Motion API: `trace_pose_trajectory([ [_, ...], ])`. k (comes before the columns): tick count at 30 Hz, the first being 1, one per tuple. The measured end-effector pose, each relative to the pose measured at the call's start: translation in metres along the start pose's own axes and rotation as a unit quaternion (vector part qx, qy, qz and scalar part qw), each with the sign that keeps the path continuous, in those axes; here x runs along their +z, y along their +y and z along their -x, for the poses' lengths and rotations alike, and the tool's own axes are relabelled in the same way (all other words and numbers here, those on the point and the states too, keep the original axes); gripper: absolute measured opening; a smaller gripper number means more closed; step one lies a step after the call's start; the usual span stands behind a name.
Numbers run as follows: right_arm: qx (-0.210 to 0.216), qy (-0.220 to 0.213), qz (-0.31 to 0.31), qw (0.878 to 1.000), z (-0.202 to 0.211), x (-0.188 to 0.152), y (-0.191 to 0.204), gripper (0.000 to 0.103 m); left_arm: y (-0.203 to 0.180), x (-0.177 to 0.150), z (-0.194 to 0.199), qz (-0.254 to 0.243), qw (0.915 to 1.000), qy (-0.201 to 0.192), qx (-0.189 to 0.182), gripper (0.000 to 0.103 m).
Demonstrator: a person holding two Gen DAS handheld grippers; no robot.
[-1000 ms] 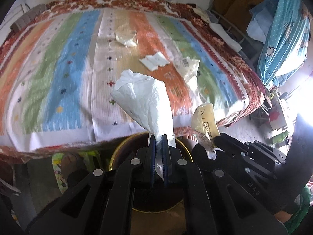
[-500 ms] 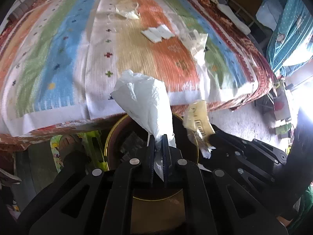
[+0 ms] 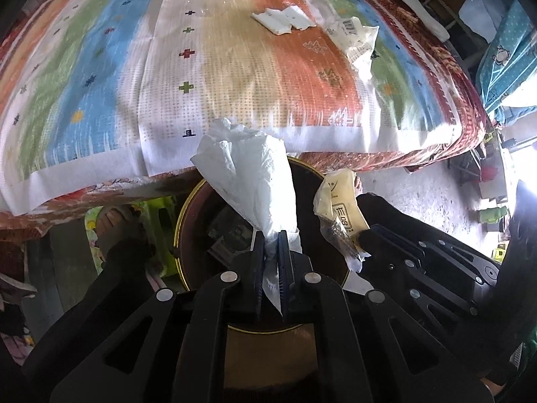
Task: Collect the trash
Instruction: 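Open both tools above the bin to drop tissue and packet, then move both tools back over the bed toward the remaining wrappers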
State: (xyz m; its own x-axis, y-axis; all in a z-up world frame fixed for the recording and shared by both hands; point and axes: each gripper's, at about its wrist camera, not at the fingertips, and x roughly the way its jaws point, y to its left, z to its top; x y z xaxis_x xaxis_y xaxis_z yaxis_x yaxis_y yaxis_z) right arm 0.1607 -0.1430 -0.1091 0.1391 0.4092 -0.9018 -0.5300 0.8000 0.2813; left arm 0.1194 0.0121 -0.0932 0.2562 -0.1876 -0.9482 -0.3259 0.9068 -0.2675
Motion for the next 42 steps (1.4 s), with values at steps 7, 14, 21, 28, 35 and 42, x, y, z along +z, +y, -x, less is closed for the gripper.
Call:
trace_pose_trajectory([
  [7, 0.007, 0.005, -0.022, 1.000, -0.004, 0.001, -0.007, 0.032, 0.007, 0.004, 0.001, 0.014, 0.9999, -0.006, 0.006, 0.042],
  [14, -0.001, -0.026, -0.013, 1.000, 0.007, 0.010, -0.005, 0.039, 0.019, 0.015, 0.019, 0.041, 0.9981, -0.045, -0.005, 0.056],
  [21, 0.000, -0.058, 0.001, 0.998, 0.026, 0.022, -0.003, 0.051, 0.026, 0.039, 0.045, 0.053, 0.9935, -0.101, 0.008, 0.067],
  [28, -0.004, -0.100, 0.022, 0.995, 0.056, 0.053, -0.007, 0.066, 0.029, 0.064, 0.056, 0.046, 0.9895, -0.132, 0.037, 0.078],
  [35, 0.010, -0.097, 0.023, 0.995, 0.061, 0.074, -0.014, 0.076, 0.035, 0.091, 0.052, 0.050, 0.9870, -0.145, 0.048, 0.086],
  [42, -0.017, -0.109, 0.037, 0.993, 0.066, 0.100, -0.021, 0.084, 0.032, 0.119, 0.047, 0.032, 0.9817, -0.174, 0.070, 0.095],
])
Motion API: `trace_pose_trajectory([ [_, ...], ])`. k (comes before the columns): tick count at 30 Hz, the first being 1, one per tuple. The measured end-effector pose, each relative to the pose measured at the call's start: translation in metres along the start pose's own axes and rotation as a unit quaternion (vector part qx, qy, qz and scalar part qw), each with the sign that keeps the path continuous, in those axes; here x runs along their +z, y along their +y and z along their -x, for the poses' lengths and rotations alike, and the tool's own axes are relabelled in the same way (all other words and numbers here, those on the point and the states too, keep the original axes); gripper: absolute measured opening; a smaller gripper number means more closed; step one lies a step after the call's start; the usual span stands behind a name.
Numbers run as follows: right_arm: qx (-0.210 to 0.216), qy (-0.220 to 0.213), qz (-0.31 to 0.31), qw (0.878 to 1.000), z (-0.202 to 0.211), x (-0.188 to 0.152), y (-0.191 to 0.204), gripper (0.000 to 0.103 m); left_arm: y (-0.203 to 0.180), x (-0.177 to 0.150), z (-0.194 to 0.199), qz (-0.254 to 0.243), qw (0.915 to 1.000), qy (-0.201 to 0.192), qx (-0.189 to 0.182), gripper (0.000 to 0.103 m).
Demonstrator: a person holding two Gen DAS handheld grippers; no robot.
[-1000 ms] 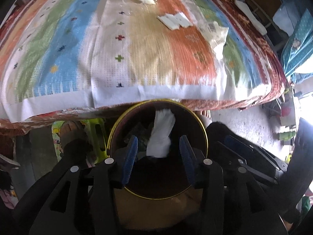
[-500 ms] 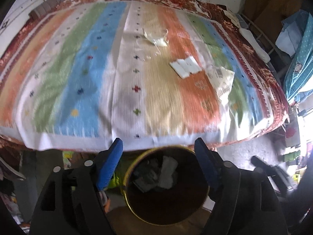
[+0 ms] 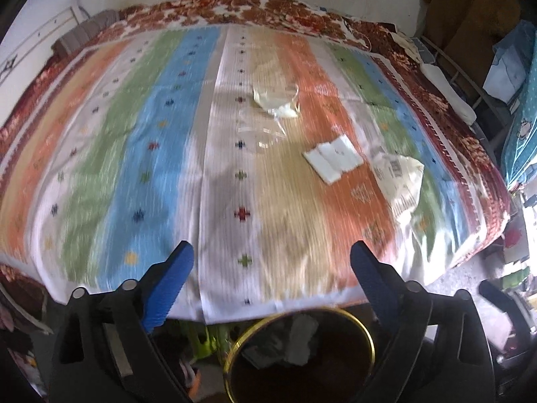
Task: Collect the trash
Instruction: 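Move both tools back over the bed toward the remaining wrappers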
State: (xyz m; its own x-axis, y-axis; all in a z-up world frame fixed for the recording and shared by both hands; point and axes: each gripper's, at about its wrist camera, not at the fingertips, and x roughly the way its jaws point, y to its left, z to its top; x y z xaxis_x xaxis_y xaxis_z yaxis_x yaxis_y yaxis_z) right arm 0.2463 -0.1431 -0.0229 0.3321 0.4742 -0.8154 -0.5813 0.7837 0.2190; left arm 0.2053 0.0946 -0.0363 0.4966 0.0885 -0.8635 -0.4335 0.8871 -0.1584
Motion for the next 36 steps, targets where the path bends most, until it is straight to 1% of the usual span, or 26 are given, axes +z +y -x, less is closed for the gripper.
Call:
trace_pose_trajectory([
  [1, -0.004, 0.000, 0.001, 1.000, -0.001, 0.004, -0.001, 0.085, -0.001, 0.004, -0.002, -0.006, 0.9999, -0.005, 0.006, 0.097],
  [5, -0.012, -0.006, 0.008, 1.000, -0.006, 0.018, -0.005, 0.093, -0.004, 0.016, -0.013, -0.018, 0.9996, -0.015, 0.017, 0.097],
  [10, -0.038, -0.014, 0.013, 0.999, -0.016, 0.034, -0.016, 0.094, -0.003, 0.031, -0.026, -0.025, 0.9989, -0.032, 0.021, 0.097],
  [12, -0.036, -0.014, 0.007, 0.999, -0.021, 0.040, -0.022, 0.094, 0.000, 0.037, -0.033, -0.022, 0.9991, -0.033, 0.017, 0.097],
  [13, -0.041, -0.016, 0.009, 0.999, -0.025, 0.044, -0.025, 0.094, 0.002, 0.041, -0.037, -0.019, 0.9992, -0.032, 0.013, 0.097],
  [16, -0.054, -0.020, 0.012, 0.998, -0.033, 0.052, -0.032, 0.094, 0.007, 0.054, -0.045, -0.006, 0.9991, -0.042, 0.004, 0.097],
  [20, -0.052, -0.019, -0.003, 0.998, -0.044, 0.059, -0.044, 0.094, 0.016, 0.074, -0.056, 0.018, 0.9984, -0.053, -0.011, 0.097],
  [23, -0.050, -0.013, -0.014, 0.999, -0.053, 0.064, -0.051, 0.094, 0.024, 0.088, -0.068, 0.038, 0.9979, -0.047, -0.021, 0.097],
  [25, -0.050, -0.012, -0.026, 0.998, -0.059, 0.069, -0.059, 0.094, 0.026, 0.096, -0.077, 0.040, 0.9982, -0.039, -0.021, 0.097],
  [28, -0.055, -0.011, -0.034, 0.998, -0.067, 0.076, -0.066, 0.094, 0.031, 0.109, -0.089, 0.040, 0.9983, -0.038, -0.021, 0.097],
  [36, -0.065, -0.002, -0.037, 0.997, -0.092, 0.084, -0.080, 0.093, 0.044, 0.134, -0.111, 0.058, 0.9968, -0.030, -0.046, 0.096],
])
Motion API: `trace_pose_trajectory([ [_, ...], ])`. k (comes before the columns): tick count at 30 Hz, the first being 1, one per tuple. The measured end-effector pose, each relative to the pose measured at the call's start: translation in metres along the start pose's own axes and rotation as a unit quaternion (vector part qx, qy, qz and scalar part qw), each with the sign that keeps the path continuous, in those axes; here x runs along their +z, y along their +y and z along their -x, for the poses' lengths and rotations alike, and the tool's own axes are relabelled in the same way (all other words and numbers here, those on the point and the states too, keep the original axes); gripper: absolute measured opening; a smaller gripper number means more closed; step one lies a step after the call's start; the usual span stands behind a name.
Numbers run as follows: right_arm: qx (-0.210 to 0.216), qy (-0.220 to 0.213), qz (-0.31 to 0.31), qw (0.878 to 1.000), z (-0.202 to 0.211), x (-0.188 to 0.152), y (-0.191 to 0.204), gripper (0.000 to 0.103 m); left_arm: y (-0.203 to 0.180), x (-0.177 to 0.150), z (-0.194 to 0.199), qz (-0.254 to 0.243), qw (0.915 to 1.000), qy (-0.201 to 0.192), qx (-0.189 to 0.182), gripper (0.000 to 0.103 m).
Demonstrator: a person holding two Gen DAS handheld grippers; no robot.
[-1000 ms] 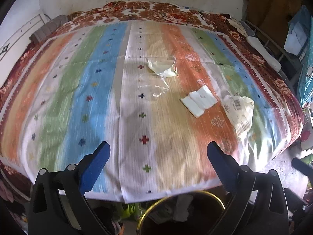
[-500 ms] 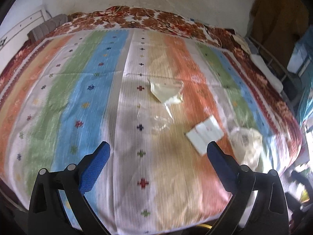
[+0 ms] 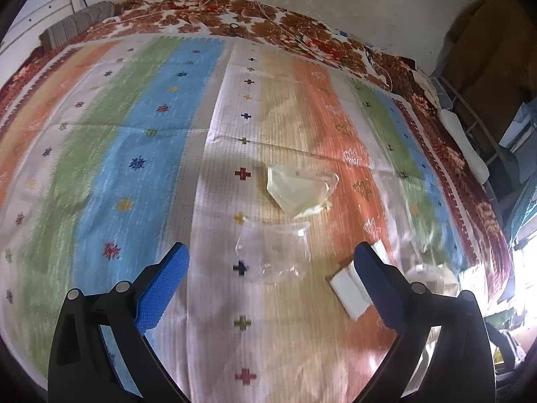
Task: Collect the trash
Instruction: 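Move both tools back over the bed toward the remaining wrappers, then grasp the clear plastic wrapper with the left tool while the right tool grasps the white barcode wrapper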
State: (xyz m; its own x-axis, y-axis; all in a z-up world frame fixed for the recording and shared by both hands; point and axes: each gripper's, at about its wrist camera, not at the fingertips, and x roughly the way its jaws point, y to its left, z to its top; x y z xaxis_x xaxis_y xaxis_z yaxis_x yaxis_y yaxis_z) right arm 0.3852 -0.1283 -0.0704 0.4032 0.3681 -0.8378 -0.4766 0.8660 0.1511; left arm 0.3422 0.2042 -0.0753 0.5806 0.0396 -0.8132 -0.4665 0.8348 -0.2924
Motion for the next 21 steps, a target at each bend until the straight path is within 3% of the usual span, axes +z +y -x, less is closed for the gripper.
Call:
trace_pose_trajectory([
  [8, 0.011, 0.001, -0.022, 1.000, -0.019, 0.006, -0.010, 0.082, 0.004, 0.020, -0.027, 0.004, 0.9999, 0.005, -0.012, 0.083],
  [15, 0.004, 0.012, -0.014, 1.000, -0.039, 0.010, -0.009, 0.069, 0.004, 0.028, -0.058, 0.016, 0.9993, 0.014, -0.032, 0.063],
  [18, 0.001, 0.019, -0.014, 1.000, -0.049, 0.009, -0.011, 0.061, 0.003, 0.029, -0.070, 0.011, 0.9996, 0.014, -0.020, 0.053],
  [21, -0.001, 0.025, -0.012, 1.000, -0.057, 0.008, -0.013, 0.044, 0.005, 0.031, -0.082, 0.015, 0.9995, 0.020, -0.019, 0.048],
])
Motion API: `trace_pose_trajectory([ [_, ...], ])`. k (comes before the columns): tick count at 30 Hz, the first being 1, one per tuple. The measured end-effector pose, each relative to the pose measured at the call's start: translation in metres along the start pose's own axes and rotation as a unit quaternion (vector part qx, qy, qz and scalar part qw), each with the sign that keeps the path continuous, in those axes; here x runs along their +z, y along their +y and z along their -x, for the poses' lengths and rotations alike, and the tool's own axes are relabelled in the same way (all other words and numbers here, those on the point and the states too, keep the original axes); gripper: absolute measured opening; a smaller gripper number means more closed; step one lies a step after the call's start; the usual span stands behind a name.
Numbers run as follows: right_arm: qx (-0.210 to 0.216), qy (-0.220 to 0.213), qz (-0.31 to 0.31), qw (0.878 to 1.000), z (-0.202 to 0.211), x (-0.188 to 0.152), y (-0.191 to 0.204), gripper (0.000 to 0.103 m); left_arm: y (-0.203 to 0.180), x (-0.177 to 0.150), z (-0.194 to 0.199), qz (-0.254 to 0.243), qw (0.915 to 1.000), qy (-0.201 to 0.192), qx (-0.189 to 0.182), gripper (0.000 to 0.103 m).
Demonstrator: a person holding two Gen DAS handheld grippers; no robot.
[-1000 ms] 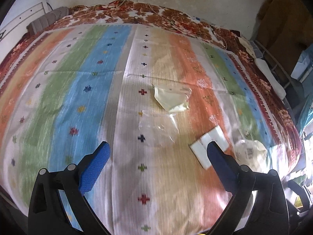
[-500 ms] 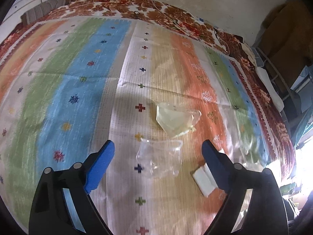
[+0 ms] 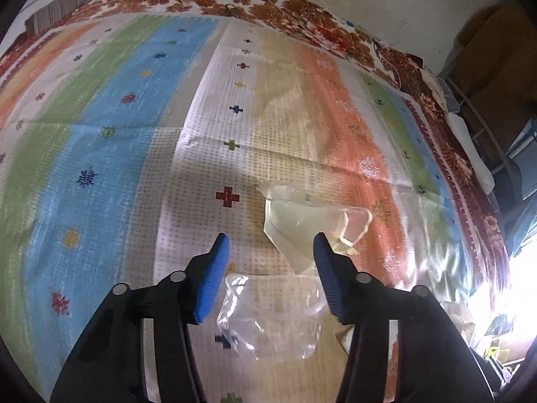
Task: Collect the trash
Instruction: 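Grasp the clear plastic wrapper with the left tool while the right tool grasps the white barcode wrapper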
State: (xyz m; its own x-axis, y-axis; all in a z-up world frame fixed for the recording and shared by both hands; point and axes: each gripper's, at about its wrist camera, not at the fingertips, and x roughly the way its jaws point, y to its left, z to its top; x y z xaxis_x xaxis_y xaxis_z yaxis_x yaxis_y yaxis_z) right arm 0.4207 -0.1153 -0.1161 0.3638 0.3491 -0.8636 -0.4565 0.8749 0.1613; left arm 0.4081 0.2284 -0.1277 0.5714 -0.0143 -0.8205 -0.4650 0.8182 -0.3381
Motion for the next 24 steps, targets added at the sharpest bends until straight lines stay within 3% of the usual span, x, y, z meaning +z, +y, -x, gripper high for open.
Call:
trace_pose_trajectory([
  [3, 0.004, 0.006, 0.002, 1.000, -0.007, -0.002, 0.001, 0.035, 0.001, 0.004, -0.007, 0.003, 1.0000, -0.002, -0.002, 0.044],
  [5, 0.004, 0.011, 0.005, 1.000, -0.010, -0.004, 0.002, 0.022, 0.000, 0.006, -0.012, 0.001, 1.0000, -0.005, -0.006, 0.039],
  [9, 0.011, 0.016, 0.012, 1.000, -0.013, -0.005, 0.005, 0.007, -0.006, 0.006, -0.021, -0.011, 0.9999, 0.006, 0.000, 0.000],
  [12, 0.007, 0.021, 0.014, 1.000, -0.014, -0.006, 0.005, 0.001, -0.011, 0.005, -0.014, -0.025, 0.9994, -0.015, 0.019, 0.000],
  [18, 0.006, 0.003, 0.020, 1.000, 0.000, 0.001, 0.007, 0.001, -0.009, 0.013, 0.028, -0.002, 0.9985, -0.054, -0.010, 0.000],
  [24, 0.018, -0.015, 0.024, 0.999, 0.021, 0.004, 0.013, 0.001, -0.022, 0.004, 0.070, -0.033, 0.9966, -0.075, -0.002, 0.000],
])
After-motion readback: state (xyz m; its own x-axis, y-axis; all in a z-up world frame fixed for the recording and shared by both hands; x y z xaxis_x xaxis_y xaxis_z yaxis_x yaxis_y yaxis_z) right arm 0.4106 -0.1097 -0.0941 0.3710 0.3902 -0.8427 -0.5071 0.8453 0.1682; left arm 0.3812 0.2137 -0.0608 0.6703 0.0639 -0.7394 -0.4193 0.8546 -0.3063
